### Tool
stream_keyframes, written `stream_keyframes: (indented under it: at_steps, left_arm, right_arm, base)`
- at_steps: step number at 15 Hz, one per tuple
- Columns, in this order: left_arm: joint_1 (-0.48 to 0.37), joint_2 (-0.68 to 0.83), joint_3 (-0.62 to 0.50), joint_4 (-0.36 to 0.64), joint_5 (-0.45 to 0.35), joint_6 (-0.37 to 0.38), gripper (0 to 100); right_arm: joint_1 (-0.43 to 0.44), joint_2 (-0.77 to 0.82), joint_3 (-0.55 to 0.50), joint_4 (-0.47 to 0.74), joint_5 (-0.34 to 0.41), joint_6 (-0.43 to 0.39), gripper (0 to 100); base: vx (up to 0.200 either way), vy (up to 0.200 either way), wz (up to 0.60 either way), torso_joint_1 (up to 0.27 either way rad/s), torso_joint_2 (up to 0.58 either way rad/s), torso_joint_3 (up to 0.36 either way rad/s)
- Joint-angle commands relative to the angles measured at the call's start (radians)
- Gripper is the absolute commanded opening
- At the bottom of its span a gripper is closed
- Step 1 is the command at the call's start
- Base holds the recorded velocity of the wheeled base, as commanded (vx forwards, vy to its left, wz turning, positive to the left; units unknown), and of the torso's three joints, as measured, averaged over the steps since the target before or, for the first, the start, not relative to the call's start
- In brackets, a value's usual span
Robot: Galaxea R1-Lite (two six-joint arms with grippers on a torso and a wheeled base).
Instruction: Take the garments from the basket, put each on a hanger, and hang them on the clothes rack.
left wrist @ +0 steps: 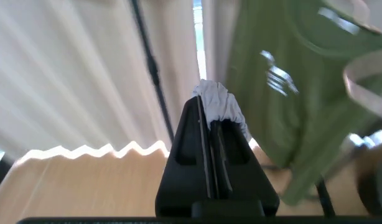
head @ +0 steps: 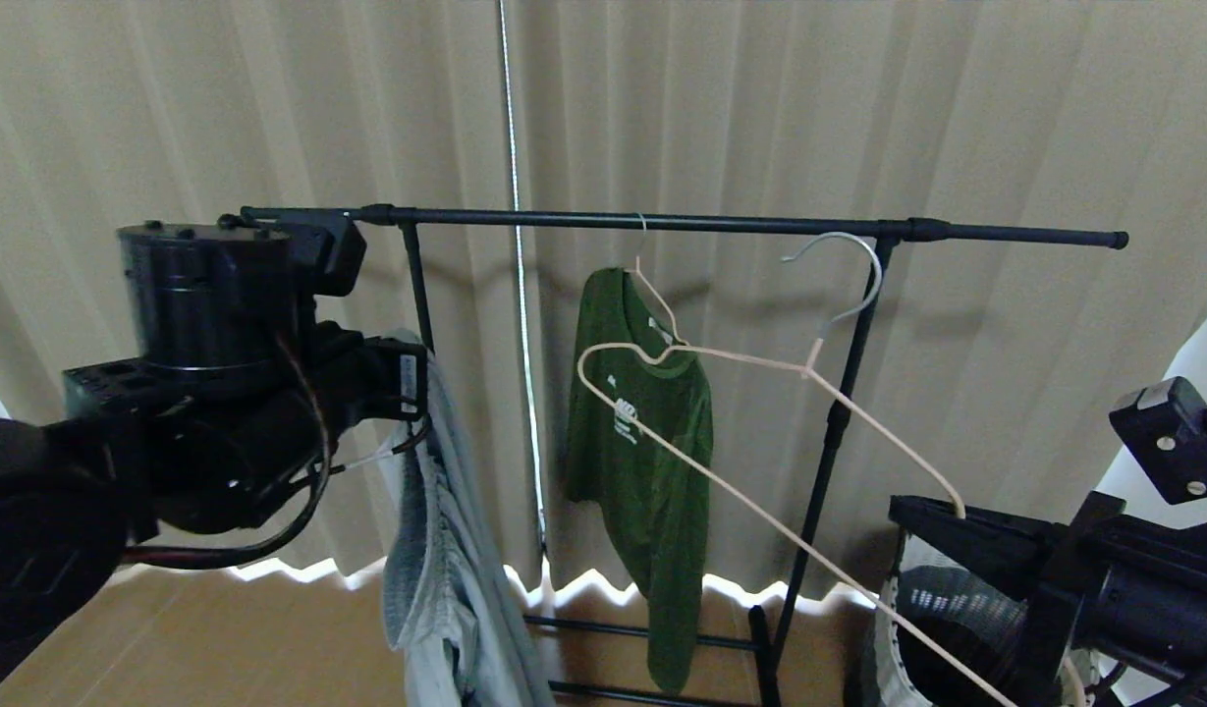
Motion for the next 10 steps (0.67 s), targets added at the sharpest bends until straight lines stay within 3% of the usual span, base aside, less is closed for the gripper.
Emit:
stream_keyframes:
  at_steps: [1, 10]
  left_arm:
    - [-0.008, 0.145, -0.104, 0.002, 0.056, -0.035, 0]
    - [-0.014, 0.214, -0.146, 0.000, 0.082, -0.127, 0]
  right_arm:
    - [0.067, 0.011, 0.000, 0.002, 0.004, 0.019, 0]
    - [0.171, 0.085, -0.033, -0.001, 0.004, 0.055, 0]
  base:
    - [0.000, 0.000, 0.00, 0.000, 0.00, 0.000]
    - [0.000, 0.000, 0.00, 0.000, 0.00, 0.000]
